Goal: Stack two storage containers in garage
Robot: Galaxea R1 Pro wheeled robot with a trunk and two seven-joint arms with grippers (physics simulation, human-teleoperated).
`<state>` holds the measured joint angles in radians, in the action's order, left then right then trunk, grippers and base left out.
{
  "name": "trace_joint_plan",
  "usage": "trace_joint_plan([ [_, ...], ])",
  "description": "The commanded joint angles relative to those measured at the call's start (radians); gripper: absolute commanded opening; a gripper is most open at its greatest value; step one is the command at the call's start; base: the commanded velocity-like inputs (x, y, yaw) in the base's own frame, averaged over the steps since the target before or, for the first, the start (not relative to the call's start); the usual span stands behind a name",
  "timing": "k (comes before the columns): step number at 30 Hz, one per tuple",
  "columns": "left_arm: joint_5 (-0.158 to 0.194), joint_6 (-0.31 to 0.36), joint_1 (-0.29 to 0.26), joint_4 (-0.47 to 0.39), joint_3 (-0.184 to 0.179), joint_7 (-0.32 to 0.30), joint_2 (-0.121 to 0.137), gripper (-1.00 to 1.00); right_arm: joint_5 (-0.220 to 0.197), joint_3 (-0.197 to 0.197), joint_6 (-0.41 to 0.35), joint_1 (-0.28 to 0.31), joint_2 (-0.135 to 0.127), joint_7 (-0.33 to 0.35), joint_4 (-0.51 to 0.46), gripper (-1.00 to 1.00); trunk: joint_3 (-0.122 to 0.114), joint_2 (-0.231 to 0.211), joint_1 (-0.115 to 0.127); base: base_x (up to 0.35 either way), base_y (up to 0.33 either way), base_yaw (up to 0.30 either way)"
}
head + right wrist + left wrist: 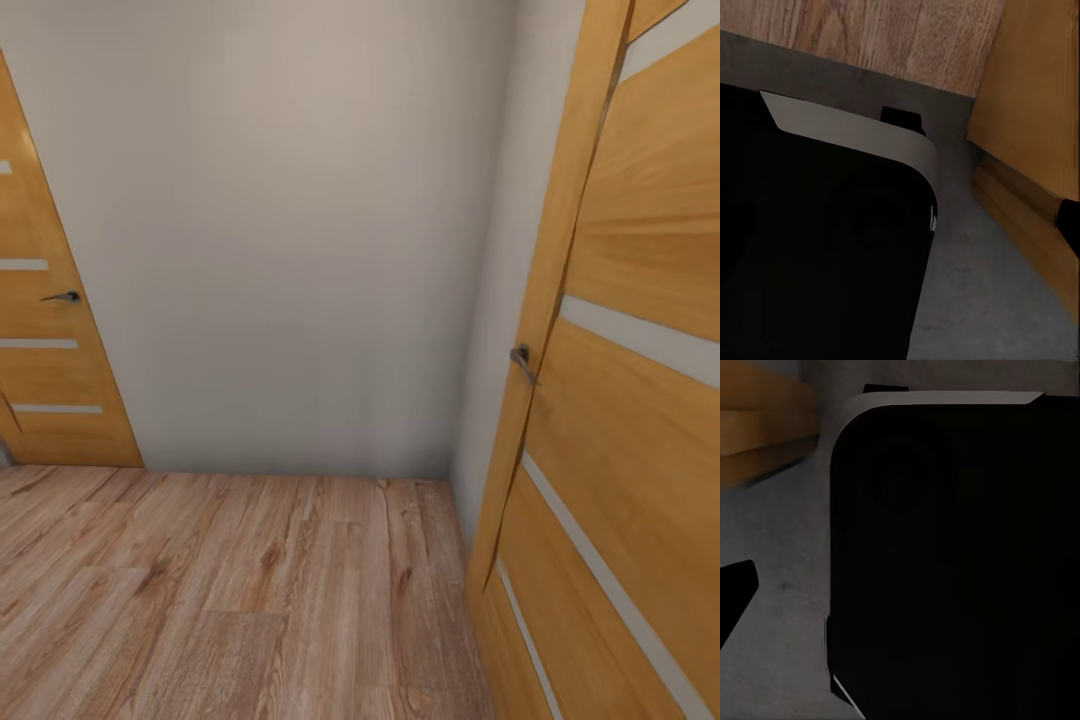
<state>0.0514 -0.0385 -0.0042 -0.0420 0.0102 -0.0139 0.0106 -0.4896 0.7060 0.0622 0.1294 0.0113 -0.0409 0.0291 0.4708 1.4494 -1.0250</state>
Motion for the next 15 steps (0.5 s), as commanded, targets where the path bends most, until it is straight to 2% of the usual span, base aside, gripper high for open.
trace_joint_plan([
  [1, 0.005, -0.003, 0.000, 0.001, 0.001, -0.001, 0.000, 1.00, -0.009, 0.009, 0.005, 0.001, 0.001, 0.000, 0.003, 1.00, 0.001, 0.001, 0.000, 0.000, -0.223, 0.000],
  [4, 0.005, -0.003, 0.000, 0.001, 0.001, -0.001, 0.000, 1.00, -0.009, 0.008, 0.005, 0.001, 0.001, 0.000, 0.003, 1.00, 0.001, 0.001, 0.000, 0.000, -0.173, 0.000],
  [10, 0.005, -0.003, 0.000, 0.000, 0.001, -0.001, 0.000, 1.00, -0.009, 0.008, 0.005, 0.001, 0.001, 0.000, 0.003, 1.00, 0.001, 0.001, 0.000, 0.001, -0.029, 0.000],
  [15, 0.005, -0.003, 0.000, 0.001, 0.000, -0.001, 0.001, 1.00, -0.009, 0.009, 0.005, 0.001, 0.001, 0.000, 0.003, 1.00, 0.001, 0.001, 0.000, 0.181, -0.002, 0.000],
])
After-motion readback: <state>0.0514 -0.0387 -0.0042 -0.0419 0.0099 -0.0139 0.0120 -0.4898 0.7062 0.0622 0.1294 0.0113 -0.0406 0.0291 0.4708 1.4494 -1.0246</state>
